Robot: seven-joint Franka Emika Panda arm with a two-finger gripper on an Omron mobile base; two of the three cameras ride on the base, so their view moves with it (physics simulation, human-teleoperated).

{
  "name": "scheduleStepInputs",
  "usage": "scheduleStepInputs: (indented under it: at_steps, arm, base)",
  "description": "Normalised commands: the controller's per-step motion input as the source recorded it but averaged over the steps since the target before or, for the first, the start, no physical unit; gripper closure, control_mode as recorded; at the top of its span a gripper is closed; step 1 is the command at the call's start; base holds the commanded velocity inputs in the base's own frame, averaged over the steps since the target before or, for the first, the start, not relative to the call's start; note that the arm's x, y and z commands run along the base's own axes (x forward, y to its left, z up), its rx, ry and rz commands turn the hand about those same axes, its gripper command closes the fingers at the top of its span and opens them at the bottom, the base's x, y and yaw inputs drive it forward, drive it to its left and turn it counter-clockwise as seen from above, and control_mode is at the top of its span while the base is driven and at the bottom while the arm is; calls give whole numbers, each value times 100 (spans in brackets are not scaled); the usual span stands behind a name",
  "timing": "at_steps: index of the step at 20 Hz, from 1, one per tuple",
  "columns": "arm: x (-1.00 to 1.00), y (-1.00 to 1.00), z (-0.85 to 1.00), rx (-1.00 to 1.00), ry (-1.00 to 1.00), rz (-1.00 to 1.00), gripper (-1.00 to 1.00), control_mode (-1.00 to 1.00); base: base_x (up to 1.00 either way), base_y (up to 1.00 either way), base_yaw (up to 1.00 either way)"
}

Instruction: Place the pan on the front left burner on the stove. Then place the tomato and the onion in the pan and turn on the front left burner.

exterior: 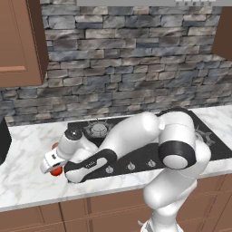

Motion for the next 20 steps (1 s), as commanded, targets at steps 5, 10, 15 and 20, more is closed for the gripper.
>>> scheduleStepInputs:
  at_steps: [5,10,15,20]
  arm:
    - [4,9,-16,-1,0,0,-100,-100]
    - [8,10,-11,-1,0,0,-100,-100]
    - [17,12,-11,-1,0,0,-100,-100]
    - [9,13,-14,-3,0,0,-100,-100]
  base:
    - [0,0,0]
    - [0,0,0]
    - [0,0,0]
    - [0,0,0]
